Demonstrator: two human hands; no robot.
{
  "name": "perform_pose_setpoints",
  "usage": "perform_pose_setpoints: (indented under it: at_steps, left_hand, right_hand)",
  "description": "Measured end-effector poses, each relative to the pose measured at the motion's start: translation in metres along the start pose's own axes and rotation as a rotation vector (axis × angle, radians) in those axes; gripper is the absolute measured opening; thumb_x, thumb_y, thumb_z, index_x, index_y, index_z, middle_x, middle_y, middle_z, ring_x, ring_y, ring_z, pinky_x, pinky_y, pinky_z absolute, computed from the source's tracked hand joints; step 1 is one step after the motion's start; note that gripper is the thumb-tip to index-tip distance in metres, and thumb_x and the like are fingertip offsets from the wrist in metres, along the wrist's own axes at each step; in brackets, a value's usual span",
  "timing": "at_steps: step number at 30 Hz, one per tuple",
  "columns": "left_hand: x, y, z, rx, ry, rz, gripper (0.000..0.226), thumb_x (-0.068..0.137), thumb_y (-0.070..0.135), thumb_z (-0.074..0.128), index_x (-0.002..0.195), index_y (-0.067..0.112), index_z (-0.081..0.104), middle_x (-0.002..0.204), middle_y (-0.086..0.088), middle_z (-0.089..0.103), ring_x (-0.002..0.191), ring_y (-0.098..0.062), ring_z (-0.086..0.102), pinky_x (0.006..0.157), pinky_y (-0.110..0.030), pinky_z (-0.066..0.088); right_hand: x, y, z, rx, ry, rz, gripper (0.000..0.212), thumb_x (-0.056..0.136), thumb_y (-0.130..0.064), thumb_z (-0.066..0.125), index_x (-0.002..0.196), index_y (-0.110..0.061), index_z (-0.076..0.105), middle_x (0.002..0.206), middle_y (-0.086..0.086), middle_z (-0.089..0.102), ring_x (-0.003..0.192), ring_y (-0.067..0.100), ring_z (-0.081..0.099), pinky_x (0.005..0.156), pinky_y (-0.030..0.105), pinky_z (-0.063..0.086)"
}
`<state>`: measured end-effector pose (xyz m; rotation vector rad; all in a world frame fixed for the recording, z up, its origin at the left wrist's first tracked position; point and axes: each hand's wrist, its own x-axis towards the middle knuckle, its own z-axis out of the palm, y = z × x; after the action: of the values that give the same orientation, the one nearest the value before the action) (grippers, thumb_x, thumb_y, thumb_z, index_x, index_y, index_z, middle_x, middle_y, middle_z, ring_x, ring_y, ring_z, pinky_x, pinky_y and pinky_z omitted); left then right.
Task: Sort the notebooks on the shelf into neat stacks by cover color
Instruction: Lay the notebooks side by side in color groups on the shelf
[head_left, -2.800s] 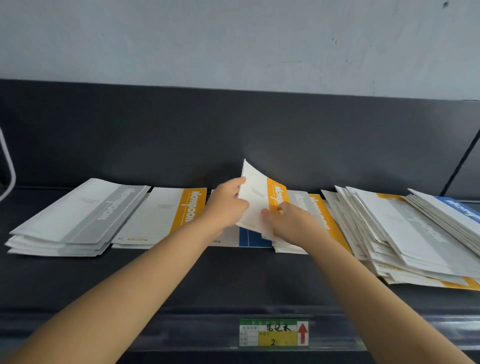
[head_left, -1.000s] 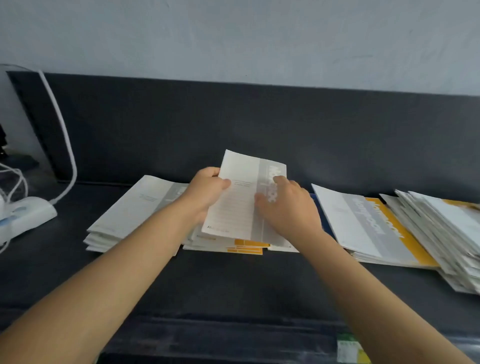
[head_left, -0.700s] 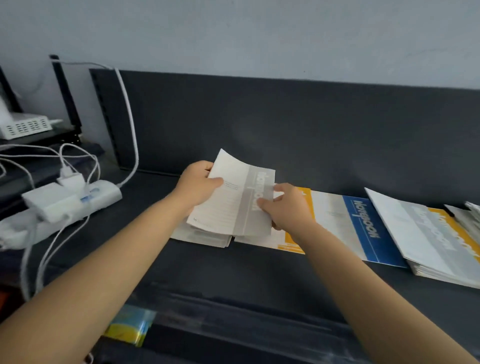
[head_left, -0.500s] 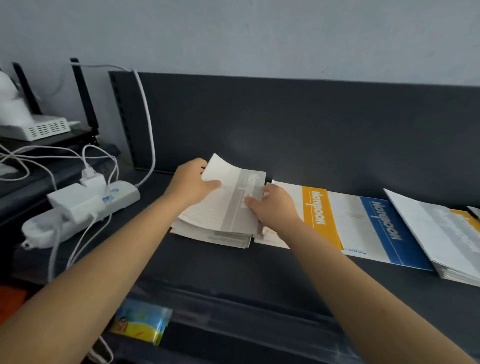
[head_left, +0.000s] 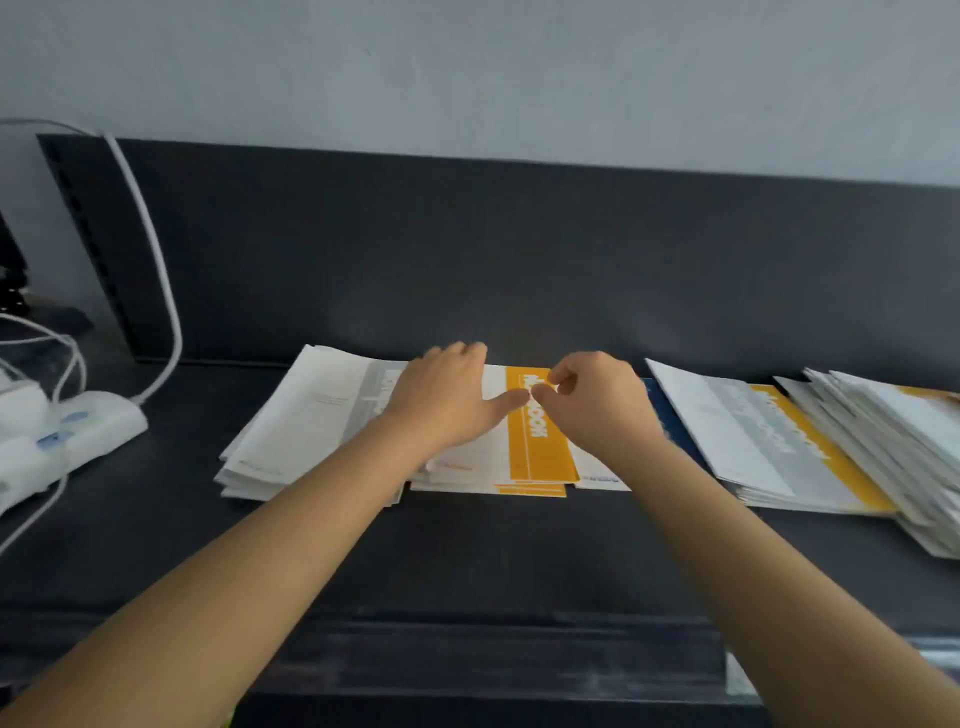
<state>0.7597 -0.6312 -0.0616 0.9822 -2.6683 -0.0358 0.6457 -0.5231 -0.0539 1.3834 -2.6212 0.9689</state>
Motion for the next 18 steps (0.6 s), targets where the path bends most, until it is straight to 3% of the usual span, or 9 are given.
perform_pose_setpoints:
  at_steps: [7, 11, 14, 16, 18]
  left_hand:
    - [0.018, 0.108, 0.029, 0.002, -0.037, 0.181, 0.073, 0.091, 0.071, 0.035, 0.136, 0.015, 0.044, 0.136, -0.004, 0.053, 0.122, -0.024, 0.052, 0.089, -0.036, 0.046]
    - [0.026, 0.159, 0.039, -0.066, -0.091, 0.189, 0.066, 0.090, 0.071, 0.038, 0.126, 0.017, 0.050, 0.126, -0.003, 0.059, 0.113, -0.025, 0.055, 0.078, -0.036, 0.044]
    - [0.031, 0.182, 0.046, -0.178, -0.223, 0.140, 0.055, 0.090, 0.064, 0.046, 0.118, 0.016, 0.048, 0.116, -0.005, 0.059, 0.099, -0.023, 0.057, 0.069, -0.036, 0.046]
    - [0.032, 0.190, 0.049, -0.304, -0.296, 0.107, 0.052, 0.090, 0.056, 0.054, 0.123, 0.016, 0.046, 0.119, -0.006, 0.056, 0.097, -0.021, 0.057, 0.073, -0.037, 0.051]
    - [0.032, 0.194, 0.048, -0.428, -0.306, 0.071, 0.056, 0.092, 0.044, 0.059, 0.138, 0.017, 0.040, 0.132, -0.005, 0.050, 0.106, -0.020, 0.056, 0.086, -0.035, 0.051]
  right_hand:
    - [-0.005, 0.102, -0.074, -0.328, 0.137, 0.153, 0.029, 0.091, -0.029, 0.054, 0.097, -0.002, 0.062, 0.100, 0.010, 0.064, 0.090, 0.030, 0.058, 0.068, 0.032, 0.042]
    - [-0.013, 0.162, -0.096, -0.473, 0.016, 0.307, 0.024, 0.090, -0.034, 0.053, 0.086, -0.010, 0.052, 0.094, 0.005, 0.062, 0.081, 0.027, 0.054, 0.058, 0.028, 0.035]
    - [-0.012, 0.183, -0.099, -0.437, -0.058, 0.384, 0.027, 0.089, -0.038, 0.052, 0.093, -0.011, 0.053, 0.089, 0.003, 0.059, 0.087, 0.028, 0.056, 0.064, 0.029, 0.038]
    - [-0.008, 0.187, -0.099, -0.390, -0.071, 0.393, 0.026, 0.088, -0.036, 0.053, 0.087, -0.011, 0.049, 0.075, 0.000, 0.052, 0.077, 0.026, 0.051, 0.061, 0.028, 0.037]
    - [-0.003, 0.188, -0.098, -0.347, -0.085, 0.385, 0.025, 0.086, -0.033, 0.056, 0.083, -0.009, 0.047, 0.067, -0.002, 0.046, 0.065, 0.020, 0.048, 0.052, 0.026, 0.032]
